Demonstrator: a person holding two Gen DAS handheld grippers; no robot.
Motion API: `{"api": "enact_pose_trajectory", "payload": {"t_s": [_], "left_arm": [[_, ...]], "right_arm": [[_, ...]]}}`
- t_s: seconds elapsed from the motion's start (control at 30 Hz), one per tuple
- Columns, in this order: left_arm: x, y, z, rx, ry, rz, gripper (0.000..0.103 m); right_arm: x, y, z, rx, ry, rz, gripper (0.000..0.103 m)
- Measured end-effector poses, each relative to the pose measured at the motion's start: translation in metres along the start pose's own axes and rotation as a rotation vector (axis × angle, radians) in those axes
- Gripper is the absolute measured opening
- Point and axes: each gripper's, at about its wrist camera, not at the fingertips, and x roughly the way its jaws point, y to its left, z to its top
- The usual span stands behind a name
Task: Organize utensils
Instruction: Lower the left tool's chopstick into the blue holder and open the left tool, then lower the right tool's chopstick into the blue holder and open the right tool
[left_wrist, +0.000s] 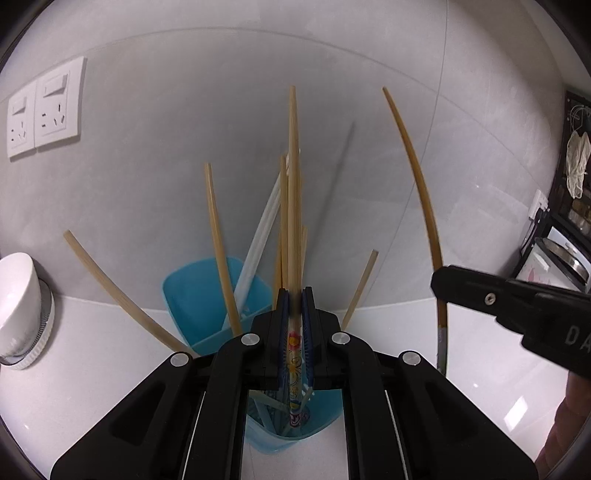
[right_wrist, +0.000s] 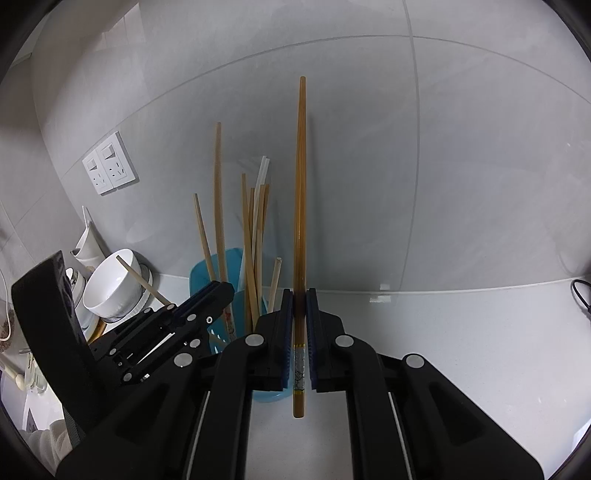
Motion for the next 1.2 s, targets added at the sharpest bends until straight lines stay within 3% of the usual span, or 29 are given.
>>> {"api": "enact_pose_trajectory", "payload": {"t_s": [0.3, 0.37, 0.43, 0.63, 0.83, 1.2], "left_arm": [[-0.005, -0.001, 0.002, 0.029, 0.038, 0.032, 0.011], [-0.011, -0.003, 0.003, 0.042, 0.05, 0.043, 0.024], [-0.021, -0.004, 0.003, 0.055, 0.061, 0.068, 0.049], [-0.039, 0.003, -0.003, 0.071, 0.161, 0.132, 0.074], [-0.053, 0.024, -0.007, 0.003, 0.213, 0.15, 0.093], [-0.071, 0.04, -0.005, -0.038, 0.227, 0.177, 0.097]], "right_arm": [[0.0, 0.002, 0.001, -0.022, 0.014, 0.003, 0.006], [0.001, 0.003, 0.003, -0.028, 0.011, 0.005, 0.006], [0.0, 0.004, 0.005, -0.03, 0.002, 0.013, 0.007], [0.001, 0.014, 0.011, -0.04, -0.041, 0.075, 0.007], [0.009, 0.025, 0.013, -0.024, -0.094, 0.127, 0.007], [0.034, 0.033, 0.004, 0.018, -0.168, 0.193, 0.007]]}}
